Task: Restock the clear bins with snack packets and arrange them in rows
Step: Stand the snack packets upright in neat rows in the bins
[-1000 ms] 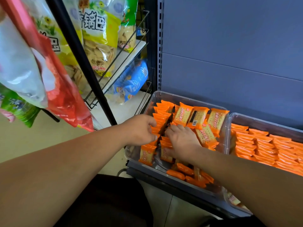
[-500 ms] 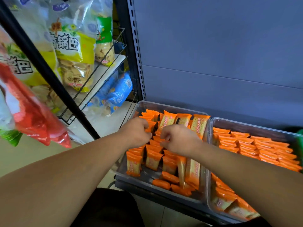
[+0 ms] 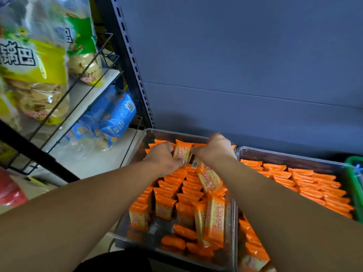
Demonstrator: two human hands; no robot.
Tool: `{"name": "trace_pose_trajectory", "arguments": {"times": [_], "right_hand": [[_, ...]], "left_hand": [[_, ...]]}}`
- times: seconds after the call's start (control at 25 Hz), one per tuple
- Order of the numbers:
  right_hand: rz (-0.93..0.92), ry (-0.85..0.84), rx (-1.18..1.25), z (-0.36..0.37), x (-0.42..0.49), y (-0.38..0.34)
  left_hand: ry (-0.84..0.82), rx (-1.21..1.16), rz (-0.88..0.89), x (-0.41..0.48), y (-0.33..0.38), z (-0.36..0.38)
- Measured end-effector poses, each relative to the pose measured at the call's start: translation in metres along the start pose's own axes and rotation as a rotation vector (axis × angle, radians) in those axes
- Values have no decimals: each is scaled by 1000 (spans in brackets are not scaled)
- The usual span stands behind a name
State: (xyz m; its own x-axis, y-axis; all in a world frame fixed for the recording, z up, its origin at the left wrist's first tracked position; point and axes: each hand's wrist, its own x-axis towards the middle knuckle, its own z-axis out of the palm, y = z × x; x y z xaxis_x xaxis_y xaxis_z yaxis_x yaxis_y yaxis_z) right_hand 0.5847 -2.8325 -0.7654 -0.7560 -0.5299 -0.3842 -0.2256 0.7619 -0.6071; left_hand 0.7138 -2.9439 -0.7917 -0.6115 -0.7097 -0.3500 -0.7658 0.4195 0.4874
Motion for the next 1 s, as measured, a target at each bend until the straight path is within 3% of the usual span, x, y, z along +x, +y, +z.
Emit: {"name": "trace_pose_trajectory", "arguments": {"times": [0.12,0.2,0.32,0.6,0.76,0.88,1.0], "right_hand": [[31,7,6,11,1,-2],[47,21,206,9,1,-7],[29,-34,452,-1,-11,-23],[-88,-431,684,-16,-86,-63],[-153,-612,830,-36,-129,-76],[-230,-399,813,-33,-166,-72],[-245,-223,829,-31,-189,-57]], "left_hand": [[-26,-232,-57,1,-4,1],[-21,-413,-86,-7,-5,-10],[-11,-494,-105,-29,-5,-37],[26,-581,45,-116,7,-90],[61,-741,-11,-163,8,-106],[-10,-859,-18,-192,7,-120],[-69,-822,61,-205,6,-118]]}}
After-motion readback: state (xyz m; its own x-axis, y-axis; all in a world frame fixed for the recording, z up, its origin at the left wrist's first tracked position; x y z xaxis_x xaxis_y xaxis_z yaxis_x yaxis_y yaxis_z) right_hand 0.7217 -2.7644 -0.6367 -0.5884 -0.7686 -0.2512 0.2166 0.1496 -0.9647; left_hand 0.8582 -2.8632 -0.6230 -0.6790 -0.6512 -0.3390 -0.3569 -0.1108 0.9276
